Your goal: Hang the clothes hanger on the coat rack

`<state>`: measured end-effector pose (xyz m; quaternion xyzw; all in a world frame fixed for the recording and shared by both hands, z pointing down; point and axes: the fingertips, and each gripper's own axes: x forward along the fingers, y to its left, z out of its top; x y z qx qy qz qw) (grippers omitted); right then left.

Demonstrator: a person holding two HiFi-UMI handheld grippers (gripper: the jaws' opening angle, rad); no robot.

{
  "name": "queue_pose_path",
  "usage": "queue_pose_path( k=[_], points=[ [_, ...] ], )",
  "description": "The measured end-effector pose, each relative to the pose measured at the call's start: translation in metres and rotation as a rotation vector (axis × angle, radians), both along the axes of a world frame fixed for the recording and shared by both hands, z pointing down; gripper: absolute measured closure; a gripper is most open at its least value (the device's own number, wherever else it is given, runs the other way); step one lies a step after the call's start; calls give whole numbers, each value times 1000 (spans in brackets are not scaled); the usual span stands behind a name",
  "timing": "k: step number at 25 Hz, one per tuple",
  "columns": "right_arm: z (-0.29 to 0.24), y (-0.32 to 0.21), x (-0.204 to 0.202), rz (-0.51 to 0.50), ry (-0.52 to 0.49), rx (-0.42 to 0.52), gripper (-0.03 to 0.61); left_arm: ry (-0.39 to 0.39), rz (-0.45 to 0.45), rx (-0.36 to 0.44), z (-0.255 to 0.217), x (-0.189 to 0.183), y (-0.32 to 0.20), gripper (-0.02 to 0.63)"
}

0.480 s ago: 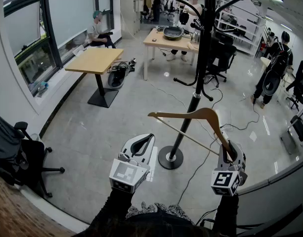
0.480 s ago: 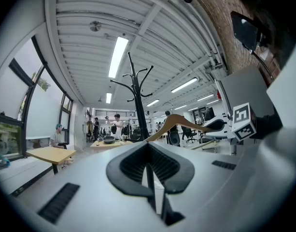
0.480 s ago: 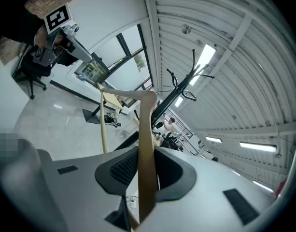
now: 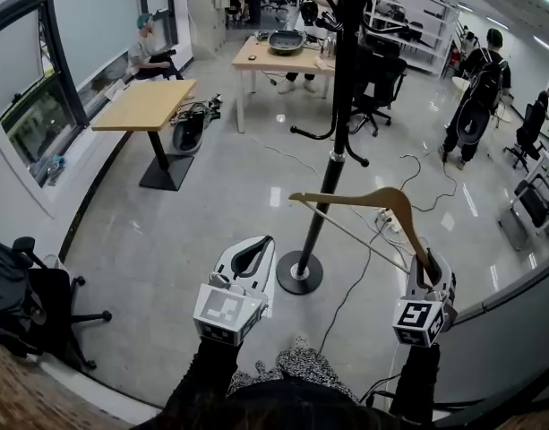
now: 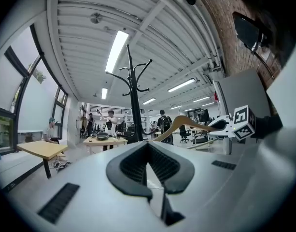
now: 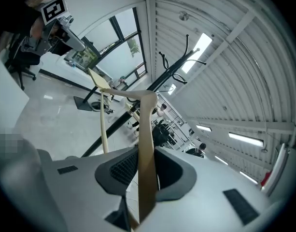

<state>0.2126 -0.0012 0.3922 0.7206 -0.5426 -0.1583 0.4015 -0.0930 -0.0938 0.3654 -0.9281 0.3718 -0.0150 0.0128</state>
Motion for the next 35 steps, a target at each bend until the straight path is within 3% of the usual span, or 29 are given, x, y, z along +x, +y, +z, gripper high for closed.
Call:
queue_pose_path(
  k=[11,15,21,35],
  points=[
    [12,-21,77,88,42,-25,476,8,51,5,7,66,-46,606],
    [10,-34,114,122,83,-30,476,-32,49,8,3,90,-67,606],
    [6,-61,152,143,103,-25,476,-9,55,38,-5,117,-91,606],
    [18,-175,180,99,85,1,476,-16,33,152,-41,173,-155,606]
  ],
)
